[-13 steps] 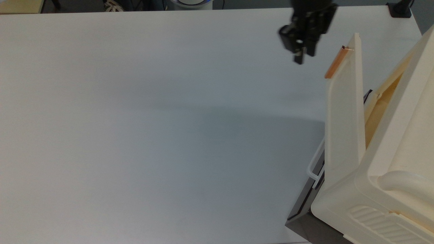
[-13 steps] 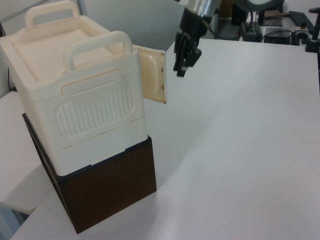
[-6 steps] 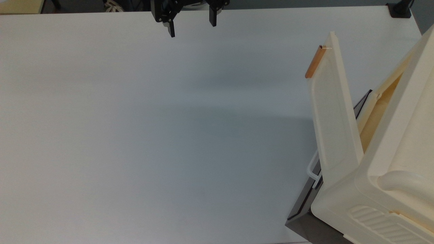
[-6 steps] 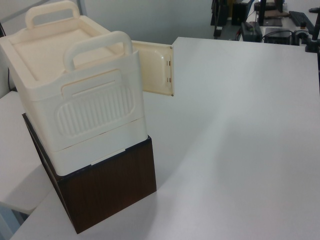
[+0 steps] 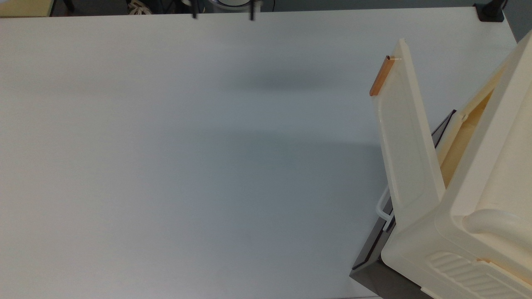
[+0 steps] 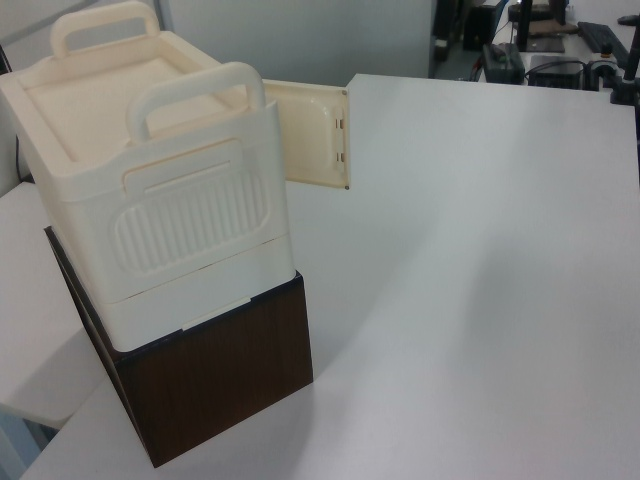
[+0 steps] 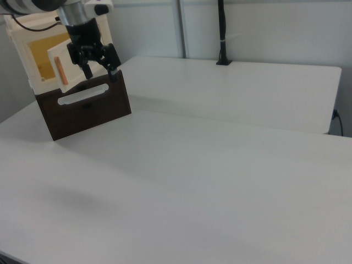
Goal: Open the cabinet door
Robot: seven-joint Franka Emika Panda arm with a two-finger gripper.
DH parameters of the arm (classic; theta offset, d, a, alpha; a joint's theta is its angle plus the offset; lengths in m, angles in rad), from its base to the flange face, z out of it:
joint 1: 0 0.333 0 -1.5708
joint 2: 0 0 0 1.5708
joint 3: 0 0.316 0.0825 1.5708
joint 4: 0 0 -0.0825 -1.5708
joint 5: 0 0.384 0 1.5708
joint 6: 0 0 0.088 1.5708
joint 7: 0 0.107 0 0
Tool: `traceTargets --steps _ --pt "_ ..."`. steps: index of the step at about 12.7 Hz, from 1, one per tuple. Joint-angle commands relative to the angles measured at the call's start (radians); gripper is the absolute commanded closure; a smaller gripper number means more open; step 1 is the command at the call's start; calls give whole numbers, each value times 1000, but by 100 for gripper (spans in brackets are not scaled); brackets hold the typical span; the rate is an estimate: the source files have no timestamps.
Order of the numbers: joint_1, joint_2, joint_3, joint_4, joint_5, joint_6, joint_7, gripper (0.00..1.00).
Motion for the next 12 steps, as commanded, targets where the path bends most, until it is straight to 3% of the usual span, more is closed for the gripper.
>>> traceTargets --steps 1,3,6,9,12 --pt "-84 -111 33 -96 -93 -86 54 0" --pt "-110 -121 14 -116 -93 -123 40 0" --pt "-49 -114 -76 -112 -37 -115 37 0" --pt "-37 -100 -86 -115 -33 -89 35 0" --pt "9 -95 -129 -113 -33 -88 37 0"
